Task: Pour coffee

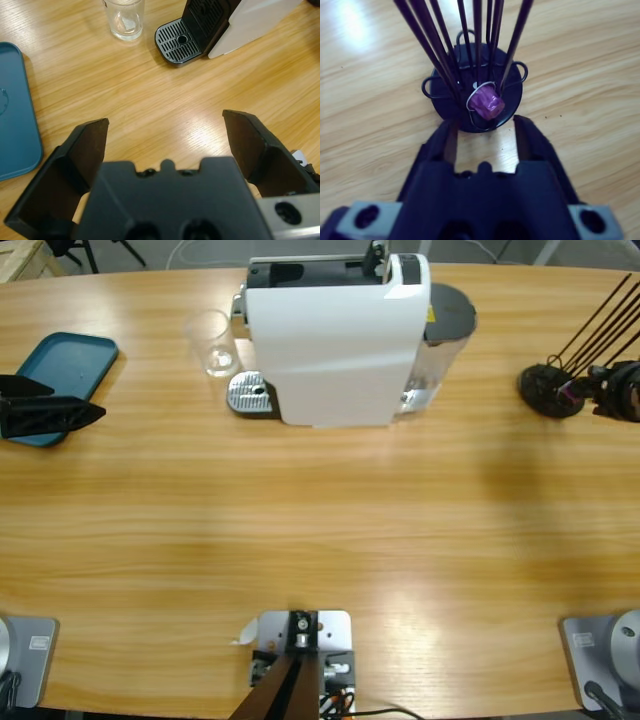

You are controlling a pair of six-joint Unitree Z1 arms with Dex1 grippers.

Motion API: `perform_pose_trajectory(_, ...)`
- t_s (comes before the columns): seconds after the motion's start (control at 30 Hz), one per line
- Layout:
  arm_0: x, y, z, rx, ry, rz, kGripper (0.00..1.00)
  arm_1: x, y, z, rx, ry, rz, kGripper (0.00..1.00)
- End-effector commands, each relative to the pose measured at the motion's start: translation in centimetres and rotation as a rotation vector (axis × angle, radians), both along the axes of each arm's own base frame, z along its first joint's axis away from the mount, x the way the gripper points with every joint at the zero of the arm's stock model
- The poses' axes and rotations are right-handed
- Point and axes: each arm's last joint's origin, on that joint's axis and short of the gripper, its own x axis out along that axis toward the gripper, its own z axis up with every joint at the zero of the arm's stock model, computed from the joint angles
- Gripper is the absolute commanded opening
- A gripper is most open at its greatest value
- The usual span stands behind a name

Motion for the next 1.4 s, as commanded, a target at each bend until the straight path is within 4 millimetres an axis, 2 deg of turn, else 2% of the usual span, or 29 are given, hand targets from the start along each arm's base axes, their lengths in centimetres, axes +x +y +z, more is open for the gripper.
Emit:
perform_pose_trajectory(0.03,0.4,-0.3,-1.7,0.027,0.057,0.0,0.991,0.6,0.4,-1.8,0.007,0.053,0.012,0.792)
perform_pose_trajectory(0.27,0.5,-0.3,-1.8,0.03,0.061,0.001,0.991,1.3,0.3,-2.5,0.01,0.063,0.004,0.72)
perform_pose_trajectory(0.87,0.6,-0.4,-1.9,0.035,0.067,0.0,0.991,2.1,-0.3,-3.0,0.006,0.064,-0.022,0.714)
perform_pose_trajectory(0.93,0.6,-0.4,-1.9,0.034,0.066,0.0,0.991,2.2,-0.3,-3.0,0.005,0.064,-0.022,0.604)
perform_pose_trajectory(1.1,0.6,-0.4,-1.9,0.034,0.066,0.0,0.991,2.4,-0.2,-3.6,0.003,0.08,-0.021,0.586)
perform_pose_trajectory(1.17,0.6,-0.3,-1.9,0.035,0.067,0.001,0.991,2.4,-0.2,-3.7,0.001,0.081,-0.023,0.427)
perform_pose_trajectory(1.23,0.6,-0.3,-1.9,0.035,0.067,0.001,0.991,2.3,-0.3,-3.8,-0.002,0.085,-0.025,0.397)
perform_pose_trajectory(1.27,0.6,-0.4,-1.9,0.035,0.067,0.001,0.991,2.3,-0.3,-3.9,-0.006,0.085,-0.027,0.265)
perform_pose_trajectory(1.3,0.6,-0.4,-1.9,0.035,0.066,0.0,0.991,2.3,-0.3,-3.9,-0.009,0.084,-0.03,0.214)
perform_pose_trajectory(1.33,0.6,-0.4,-2.0,0.035,0.067,0.0,0.991,2.3,-0.3,-3.9,-0.012,0.084,-0.032,0.211)
perform_pose_trajectory(1.4,0.6,-0.4,-2.0,0.035,0.066,-0.001,0.991,2.2,-0.4,-3.9,-0.021,0.084,-0.036,0.132)
